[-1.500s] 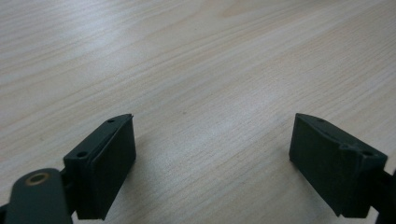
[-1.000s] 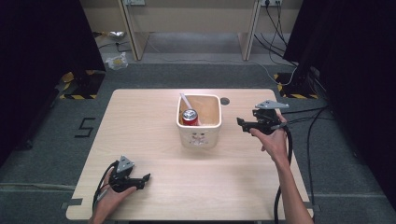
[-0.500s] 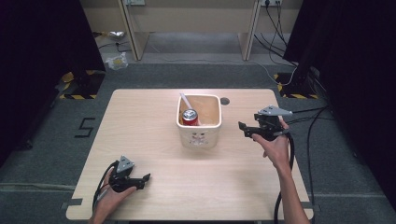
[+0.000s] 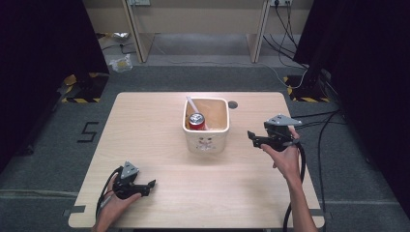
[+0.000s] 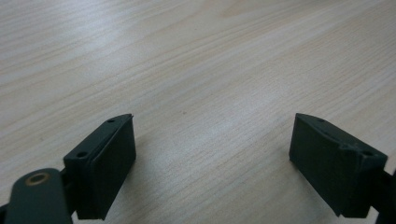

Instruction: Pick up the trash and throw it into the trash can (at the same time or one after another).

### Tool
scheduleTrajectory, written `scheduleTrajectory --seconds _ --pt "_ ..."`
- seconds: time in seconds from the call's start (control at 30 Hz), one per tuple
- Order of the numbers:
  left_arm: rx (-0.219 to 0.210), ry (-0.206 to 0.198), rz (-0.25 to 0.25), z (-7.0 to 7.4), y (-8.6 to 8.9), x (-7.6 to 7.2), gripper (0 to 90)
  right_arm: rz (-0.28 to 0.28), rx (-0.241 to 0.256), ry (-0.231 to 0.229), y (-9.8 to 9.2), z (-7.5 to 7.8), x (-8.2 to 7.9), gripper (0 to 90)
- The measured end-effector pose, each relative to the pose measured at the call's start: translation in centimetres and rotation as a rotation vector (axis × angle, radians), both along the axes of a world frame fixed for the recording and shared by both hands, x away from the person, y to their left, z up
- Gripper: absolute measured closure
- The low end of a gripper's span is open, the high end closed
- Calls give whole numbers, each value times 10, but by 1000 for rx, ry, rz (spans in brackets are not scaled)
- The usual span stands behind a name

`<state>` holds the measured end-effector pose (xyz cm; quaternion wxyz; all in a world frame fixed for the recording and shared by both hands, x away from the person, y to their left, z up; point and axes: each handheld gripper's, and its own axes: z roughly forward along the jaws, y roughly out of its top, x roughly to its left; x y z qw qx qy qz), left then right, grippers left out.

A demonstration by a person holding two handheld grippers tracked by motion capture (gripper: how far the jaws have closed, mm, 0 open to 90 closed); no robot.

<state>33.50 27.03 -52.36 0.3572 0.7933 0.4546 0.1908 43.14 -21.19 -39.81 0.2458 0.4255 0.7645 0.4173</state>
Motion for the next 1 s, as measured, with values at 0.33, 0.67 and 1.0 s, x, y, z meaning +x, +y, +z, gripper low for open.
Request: scheduleTrajectory --seconds 0.33,0.67,1.0 --pt "0 0 0 0 0 0 137 15 -3 -2 1 -7 -8 259" --pt "0 0 0 0 0 0 137 32 -17 20 3 -18 -18 253" --pt "0 0 0 0 0 0 137 35 -21 29 5 -26 -26 246"
